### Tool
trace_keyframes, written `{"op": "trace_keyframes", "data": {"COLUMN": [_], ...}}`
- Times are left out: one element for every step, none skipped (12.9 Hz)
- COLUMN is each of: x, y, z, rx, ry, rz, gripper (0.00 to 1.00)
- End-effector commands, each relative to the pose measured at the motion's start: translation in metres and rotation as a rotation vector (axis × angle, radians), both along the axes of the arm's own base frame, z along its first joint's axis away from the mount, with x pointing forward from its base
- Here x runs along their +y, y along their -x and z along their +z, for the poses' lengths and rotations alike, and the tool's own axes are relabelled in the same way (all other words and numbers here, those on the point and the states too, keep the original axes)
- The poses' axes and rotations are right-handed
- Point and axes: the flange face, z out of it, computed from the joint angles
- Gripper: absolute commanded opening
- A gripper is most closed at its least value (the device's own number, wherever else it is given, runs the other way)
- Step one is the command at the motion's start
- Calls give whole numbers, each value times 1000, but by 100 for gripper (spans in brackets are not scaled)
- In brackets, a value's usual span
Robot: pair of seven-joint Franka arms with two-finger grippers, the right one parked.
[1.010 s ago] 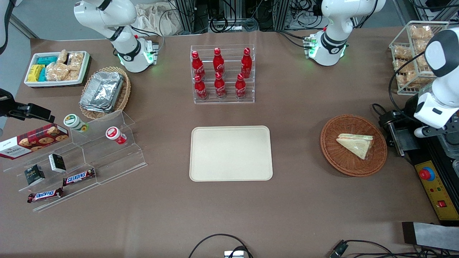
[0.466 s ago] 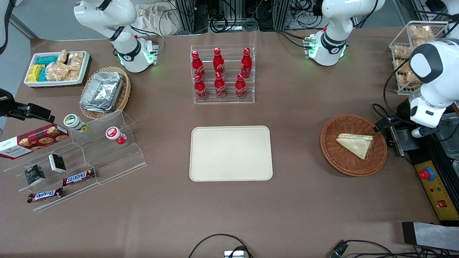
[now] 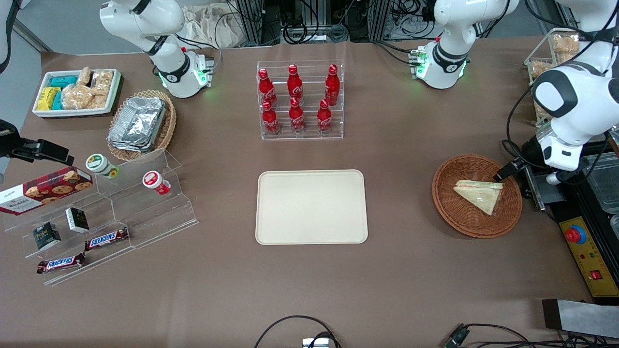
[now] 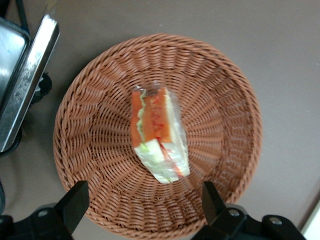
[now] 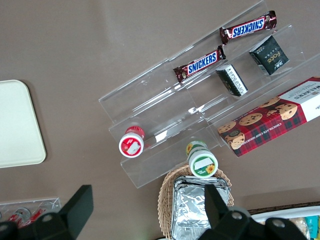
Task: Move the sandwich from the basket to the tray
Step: 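Lower the open left gripper around the wrapped sandwich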
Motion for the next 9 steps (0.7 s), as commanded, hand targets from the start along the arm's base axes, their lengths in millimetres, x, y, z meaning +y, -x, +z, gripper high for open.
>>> {"op": "trace_keyframes", "data": {"x": [13,15,16,15,12,12,12,10,9], "y": [-1,-2,-3,-6,-8,-8,-8,-9,-10], "z": [-21,-28,-33,-38,-41,-43,-44,-45,-44], "rx": [-2,-7,-13,-19,-20,-18,-16,-16,-18], "ry": [26,31,34,31,28,29,30,31,31], "rz": [92,112,139,165,176,179,182,190,197], "gripper": [100,100,100,100,100,100,100,100,100]}}
